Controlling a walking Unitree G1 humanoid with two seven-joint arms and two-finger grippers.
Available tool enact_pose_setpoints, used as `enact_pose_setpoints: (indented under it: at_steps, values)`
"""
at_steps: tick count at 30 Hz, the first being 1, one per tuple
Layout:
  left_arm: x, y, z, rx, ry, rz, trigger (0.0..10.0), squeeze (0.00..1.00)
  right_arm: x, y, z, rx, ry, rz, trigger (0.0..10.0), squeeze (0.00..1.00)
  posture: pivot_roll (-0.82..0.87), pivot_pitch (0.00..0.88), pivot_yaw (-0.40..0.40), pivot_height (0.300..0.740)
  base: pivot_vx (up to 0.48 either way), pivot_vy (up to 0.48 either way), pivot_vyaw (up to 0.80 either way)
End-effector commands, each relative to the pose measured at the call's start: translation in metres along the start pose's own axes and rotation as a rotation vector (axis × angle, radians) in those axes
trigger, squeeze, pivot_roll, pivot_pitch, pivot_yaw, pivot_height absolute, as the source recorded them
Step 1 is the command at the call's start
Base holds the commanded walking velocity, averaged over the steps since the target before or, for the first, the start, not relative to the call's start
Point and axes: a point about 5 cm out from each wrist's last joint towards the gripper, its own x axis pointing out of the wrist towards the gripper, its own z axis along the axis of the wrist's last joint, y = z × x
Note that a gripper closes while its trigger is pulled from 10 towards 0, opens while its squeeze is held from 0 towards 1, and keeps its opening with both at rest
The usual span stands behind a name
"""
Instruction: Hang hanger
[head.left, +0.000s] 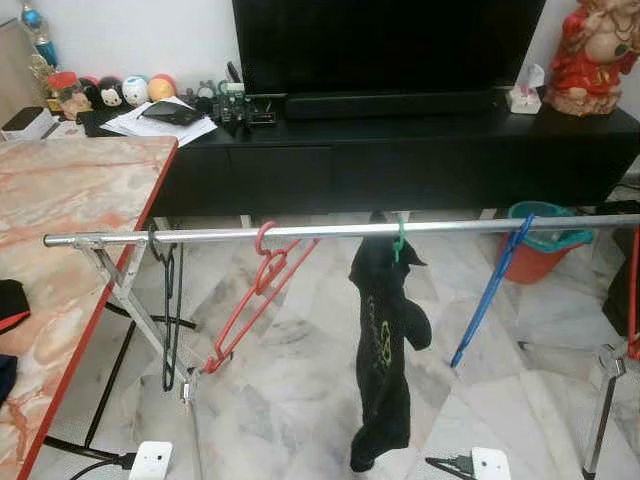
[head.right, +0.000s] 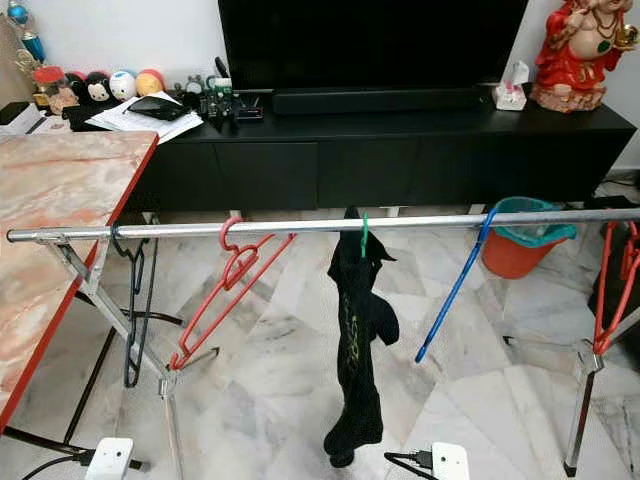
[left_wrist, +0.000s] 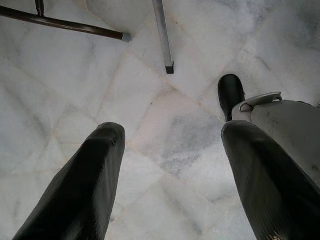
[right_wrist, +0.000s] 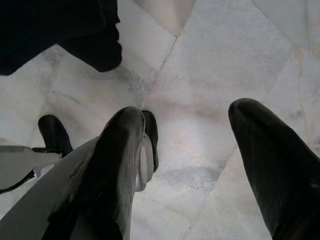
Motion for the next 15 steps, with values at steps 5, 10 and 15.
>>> enact_pose_setpoints:
  at_steps: [5, 10, 15]
  values:
    - [-0.0003, 0.0032, -0.0005, 0.021, 0.009, 0.003, 10.0, 0.0, 0.0004, 0.0018, 0.0022, 0.017, -0.003, -0.003, 10.0, 0.0, -0.13, 0.0, 0.041, 0.74, -0.255, 0.0, 0.0]
    - [-0.0002, 0.0022, -0.0006, 0.026, 0.009, 0.0, 10.0, 0.0, 0.0004, 0.002, 0.0025, 0.02, -0.004, -0.003, 10.0, 0.0, -0.12, 0.0, 0.042, 0.74, -0.281, 0.0, 0.0]
    - [-0.0002, 0.0026, -0.0006, 0.029, 0.011, -0.001, 10.0, 0.0, 0.0005, 0.0025, 0.0028, 0.017, -0.005, -0.002, 10.0, 0.0, -0.12, 0.0, 0.045, 0.74, -0.293, 0.0, 0.0]
